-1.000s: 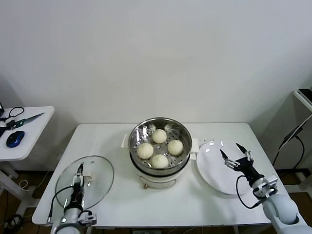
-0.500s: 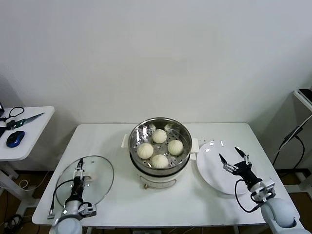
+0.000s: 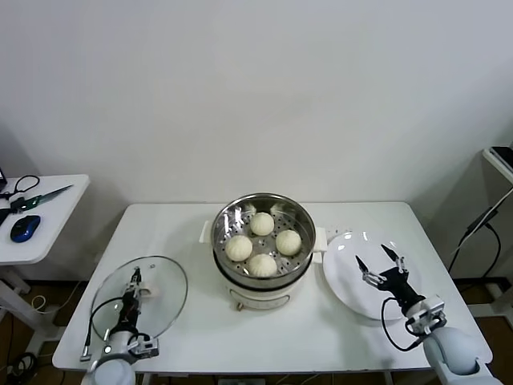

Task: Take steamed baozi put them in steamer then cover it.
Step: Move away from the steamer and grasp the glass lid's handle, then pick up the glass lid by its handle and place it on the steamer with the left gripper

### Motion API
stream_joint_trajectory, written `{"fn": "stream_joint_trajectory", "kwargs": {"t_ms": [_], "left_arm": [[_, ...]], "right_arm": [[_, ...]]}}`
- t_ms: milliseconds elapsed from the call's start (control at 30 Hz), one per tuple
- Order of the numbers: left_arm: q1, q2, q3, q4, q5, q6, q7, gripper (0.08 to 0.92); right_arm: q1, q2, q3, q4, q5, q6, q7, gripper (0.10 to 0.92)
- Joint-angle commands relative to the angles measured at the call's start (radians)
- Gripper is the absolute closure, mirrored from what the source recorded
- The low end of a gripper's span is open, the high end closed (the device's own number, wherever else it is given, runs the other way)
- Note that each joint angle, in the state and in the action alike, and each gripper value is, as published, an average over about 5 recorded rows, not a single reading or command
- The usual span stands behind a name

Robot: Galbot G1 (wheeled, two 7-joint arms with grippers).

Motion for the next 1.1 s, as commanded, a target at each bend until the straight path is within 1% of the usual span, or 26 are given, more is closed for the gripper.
{"fn": "stream_joint_trajectory", "kwargs": {"t_ms": [33, 167, 233, 433, 567, 667, 767, 833, 1000, 1100], "left_arm": [[0.007, 0.005, 0.001, -0.027, -0.041, -0.007, 0.003, 0.699], [0.033, 0.006, 0.002, -0.083, -0.070, -0.007, 0.011, 0.809], [0.053, 0.007, 0.006, -0.132, -0.091, -0.003, 0.010, 0.841], [0.123, 0.018, 0.019, -0.304, -0.138, 0.036, 0.000, 0.849], [0.182, 0.037, 0.028, -0.432, -0.148, 0.114, 0.005, 0.849], [0.221, 0.058, 0.037, -0.529, -0.147, 0.191, 0.027, 0.849], [0.246, 0.096, 0.051, -0.609, -0.151, 0.264, 0.061, 0.849], [0.253, 0.135, 0.068, -0.644, -0.171, 0.312, 0.080, 0.849], [0.234, 0.260, 0.140, -0.701, -0.225, 0.452, 0.102, 0.849], [0.194, 0.339, 0.230, -0.727, -0.244, 0.555, 0.127, 0.849]], "right_arm": [[0.006, 0.012, -0.005, -0.015, -0.027, 0.006, -0.003, 0.203], [0.008, 0.014, -0.005, -0.023, -0.030, 0.010, -0.005, 0.203], [0.010, 0.014, -0.004, -0.027, -0.031, 0.012, -0.007, 0.203], [0.014, 0.011, 0.002, -0.031, -0.031, 0.015, -0.010, 0.203], [0.015, 0.007, 0.009, -0.038, -0.031, 0.018, -0.011, 0.203], [0.018, 0.000, 0.013, -0.048, -0.032, 0.020, -0.012, 0.203], [0.025, -0.009, 0.012, -0.059, -0.033, 0.021, -0.014, 0.203], [0.034, -0.016, 0.007, -0.066, -0.034, 0.020, -0.015, 0.203], [0.064, -0.028, -0.016, -0.087, -0.037, 0.018, -0.014, 0.203], [0.080, -0.031, -0.029, -0.096, -0.040, 0.017, -0.011, 0.203]]}}
